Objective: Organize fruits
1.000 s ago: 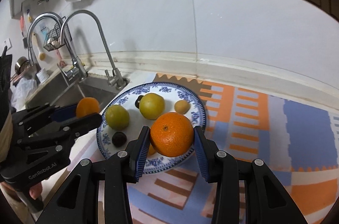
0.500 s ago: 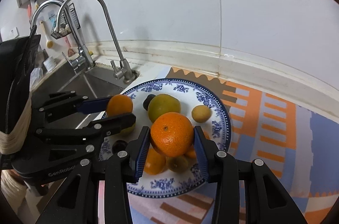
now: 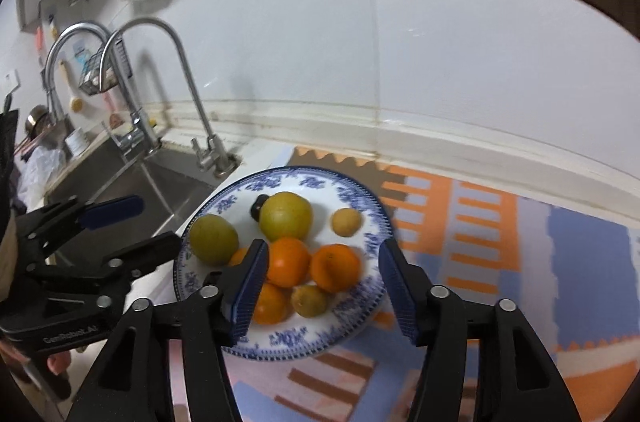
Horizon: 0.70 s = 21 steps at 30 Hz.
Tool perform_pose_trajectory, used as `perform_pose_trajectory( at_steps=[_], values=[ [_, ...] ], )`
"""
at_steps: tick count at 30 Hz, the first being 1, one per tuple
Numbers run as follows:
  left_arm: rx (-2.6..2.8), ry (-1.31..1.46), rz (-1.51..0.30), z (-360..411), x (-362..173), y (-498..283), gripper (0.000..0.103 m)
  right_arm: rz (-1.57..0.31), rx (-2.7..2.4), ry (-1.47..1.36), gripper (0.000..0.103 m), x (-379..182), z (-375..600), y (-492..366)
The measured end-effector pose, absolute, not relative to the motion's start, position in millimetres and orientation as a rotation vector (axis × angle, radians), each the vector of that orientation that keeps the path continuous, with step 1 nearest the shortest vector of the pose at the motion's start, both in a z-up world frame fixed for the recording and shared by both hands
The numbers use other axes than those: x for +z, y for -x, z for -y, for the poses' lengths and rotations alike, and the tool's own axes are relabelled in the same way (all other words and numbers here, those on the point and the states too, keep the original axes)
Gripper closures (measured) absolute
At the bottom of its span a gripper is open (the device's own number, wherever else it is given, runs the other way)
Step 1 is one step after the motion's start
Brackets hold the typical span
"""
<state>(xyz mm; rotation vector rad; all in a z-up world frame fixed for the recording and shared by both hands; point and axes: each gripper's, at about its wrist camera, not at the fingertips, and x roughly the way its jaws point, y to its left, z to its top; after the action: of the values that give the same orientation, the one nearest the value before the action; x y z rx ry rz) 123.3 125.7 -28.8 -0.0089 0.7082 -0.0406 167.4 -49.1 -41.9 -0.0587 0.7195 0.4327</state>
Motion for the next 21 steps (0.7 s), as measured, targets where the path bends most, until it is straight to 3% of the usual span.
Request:
perform_pose_trajectory(
  at_steps=[4, 6, 8, 15, 21],
  values=[
    [-0.036, 0.015, -0.652, -112.4, -10.7, -102.8, 0.029, -0.659, 0.364, 0.065, 0.036, -23.2, 66.1, -143.2],
    [-0.032, 0.013, -0.634, -106.3, -2.8, -95.4, 0.026, -0.638, 0.330, 0.070, 0.029, -13.8, 74.3, -131.8],
    [-0.027, 0.002, -0.609, -97.5, 5.5, -86.0, 0.018, -0.609, 0.291, 0.080, 0.028, -4.1, 83.3, -118.8],
    [-0.035, -0.034, -0.558, -66.0, 23.0, -48.2, 0.010, -0.542, 0.189, 0.084, 0.015, 23.1, 118.9, -72.1],
    [-0.033, -0.038, -0.532, -47.8, 32.0, -12.6, 0.005, -0.534, 0.151, 0.076, 0.014, 31.0, 142.7, -33.7]
  ],
)
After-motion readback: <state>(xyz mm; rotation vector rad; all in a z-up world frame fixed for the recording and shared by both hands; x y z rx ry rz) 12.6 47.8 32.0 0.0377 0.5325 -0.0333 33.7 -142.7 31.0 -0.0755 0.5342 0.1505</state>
